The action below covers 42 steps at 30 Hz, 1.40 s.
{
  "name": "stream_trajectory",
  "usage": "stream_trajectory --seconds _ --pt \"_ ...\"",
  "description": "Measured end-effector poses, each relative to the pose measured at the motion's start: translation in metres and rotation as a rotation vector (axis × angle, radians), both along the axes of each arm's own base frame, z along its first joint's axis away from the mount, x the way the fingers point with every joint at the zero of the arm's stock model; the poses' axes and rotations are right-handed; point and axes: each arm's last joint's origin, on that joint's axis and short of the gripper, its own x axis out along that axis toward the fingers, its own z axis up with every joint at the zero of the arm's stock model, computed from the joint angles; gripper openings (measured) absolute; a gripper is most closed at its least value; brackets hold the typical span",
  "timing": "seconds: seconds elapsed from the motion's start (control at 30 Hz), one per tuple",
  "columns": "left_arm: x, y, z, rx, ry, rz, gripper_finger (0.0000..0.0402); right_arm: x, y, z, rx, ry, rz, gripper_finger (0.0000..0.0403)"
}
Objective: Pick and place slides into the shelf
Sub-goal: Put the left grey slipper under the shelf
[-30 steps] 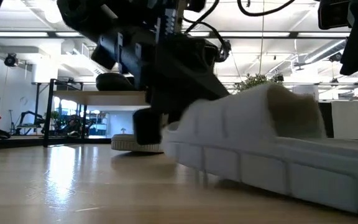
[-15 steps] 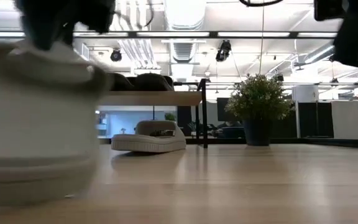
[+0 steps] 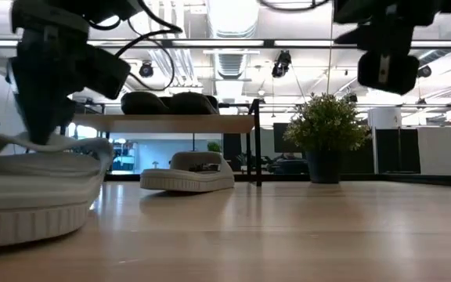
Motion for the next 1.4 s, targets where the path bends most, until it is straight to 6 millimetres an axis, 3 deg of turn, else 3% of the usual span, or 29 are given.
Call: stream_trajectory --seconds 0.37,0.5,0.67,0.77,0.87,1.13,1.23,1.4 --pt "-0.001 0.002 0.011 0.059 0.02 0.039 0.0226 0.007 0.003 -0.008 -0.017 0.036 0.052 0.0076" --pt "-0.01 0.004 0.017 0.092 0.14 0.035 0.0256 0.004 0.002 -0.006 -0.035 0.026 0.067 0.0075" --pt "-0.018 0.001 0.046 0.102 0.177 0.017 0.0265 0.001 -0.001 -0.009 -0.061 0.081 0.059 0.0077" --pt "-0.018 -0.009 0.063 0.076 0.097 -0.001 0.0249 -0.001 -0.002 -0.011 -0.073 0.113 0.059 0.0073" --pt "-0.02 -0.022 0.066 0.071 0.075 -0.055 0.0206 -0.003 -0.003 -0.013 -0.089 0.138 0.067 0.0069" --pt "-0.016 -0.079 0.057 0.102 -0.096 -0.095 0.0022 -0.006 -0.004 -0.017 -0.13 0.181 0.084 0.0068" --pt "-0.015 -0.096 0.051 0.118 -0.145 -0.034 0.0011 -0.008 -0.005 -0.019 -0.142 0.203 0.09 0.0068" --pt "-0.016 -0.117 0.027 0.141 -0.051 0.017 0.0007 -0.01 -0.005 -0.021 -0.148 0.231 0.102 0.0068"
